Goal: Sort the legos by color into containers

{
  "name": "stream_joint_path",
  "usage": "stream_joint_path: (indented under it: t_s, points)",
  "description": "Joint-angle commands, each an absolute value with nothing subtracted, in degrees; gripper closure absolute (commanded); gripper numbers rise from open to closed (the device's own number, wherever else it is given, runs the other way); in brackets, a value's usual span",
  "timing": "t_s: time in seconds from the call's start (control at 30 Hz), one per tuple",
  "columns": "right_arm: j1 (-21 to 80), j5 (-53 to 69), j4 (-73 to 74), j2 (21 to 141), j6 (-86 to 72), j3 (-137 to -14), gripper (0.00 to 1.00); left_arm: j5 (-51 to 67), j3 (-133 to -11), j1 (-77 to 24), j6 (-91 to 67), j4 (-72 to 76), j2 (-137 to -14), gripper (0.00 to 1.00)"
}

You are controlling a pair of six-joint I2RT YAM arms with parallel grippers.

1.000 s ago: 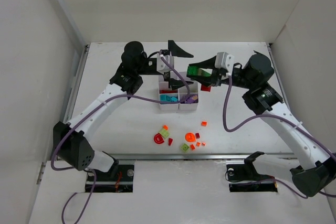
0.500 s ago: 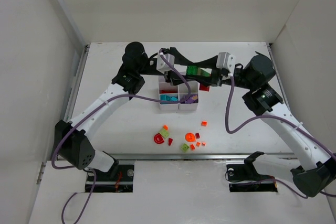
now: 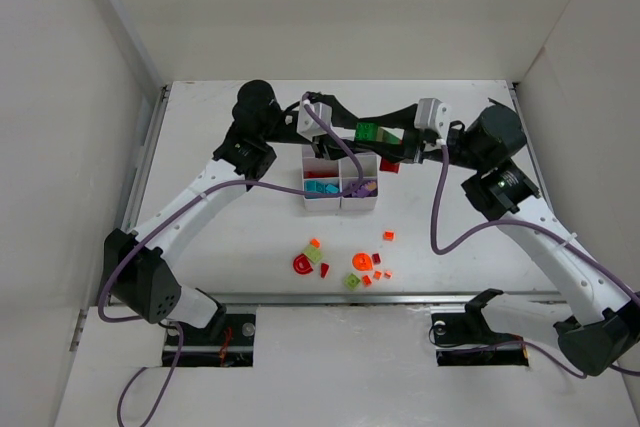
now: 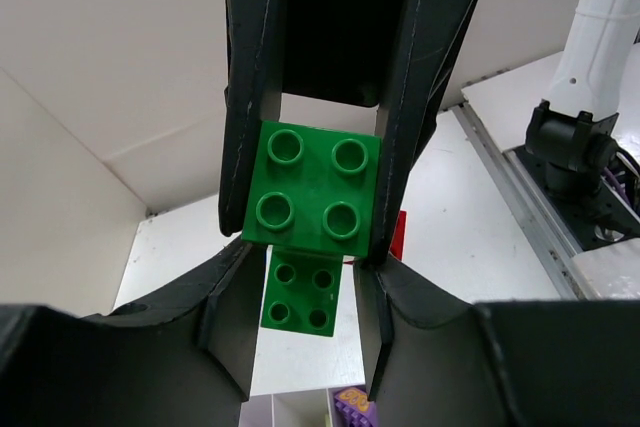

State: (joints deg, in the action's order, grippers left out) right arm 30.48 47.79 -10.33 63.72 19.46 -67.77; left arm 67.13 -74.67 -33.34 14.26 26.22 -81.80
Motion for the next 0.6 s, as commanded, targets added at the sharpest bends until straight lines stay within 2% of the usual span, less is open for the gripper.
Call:
stream_joint_path:
  t_s: [0.0,0.03,0.1,0.13,0.27,0.4,0.57]
  points:
    - [31.64,48.87,-13.89,62.31,18.02,-67.94,0.75,67.41,-74.45,-33.57,13.18,29.53,-80.95,1.00]
    - [31.64,48.87,-13.89,62.31,18.02,-67.94,0.59,67.41,-74.44,-33.57,12.66,29.53,-80.95,1.00]
    - [31.64,47.37,-13.89,61.79,18.02,-66.80,0.46,67.41,-74.44,-33.57,12.66,29.53,-80.95,1.00]
    - [31.64,46.33,-13.89,61.79,18.02,-66.80,0.31,67.41,-73.83,-33.57,12.66,29.53,-80.43,1.00]
    - [31.64,42.63,-13.36,59.51,18.54,-64.60,0.14,67.94,-73.30,-32.44,12.13,29.53,-80.42,1.00]
    - [29.36,41.13,-9.24,56.78,20.47,-63.28,0.13,68.47,-72.25,-31.29,12.13,29.53,-79.37,1.00]
    - [28.13,40.00,3.48,56.68,27.15,-64.59,0.15,68.47,-71.19,-30.76,12.13,29.53,-78.84,1.00]
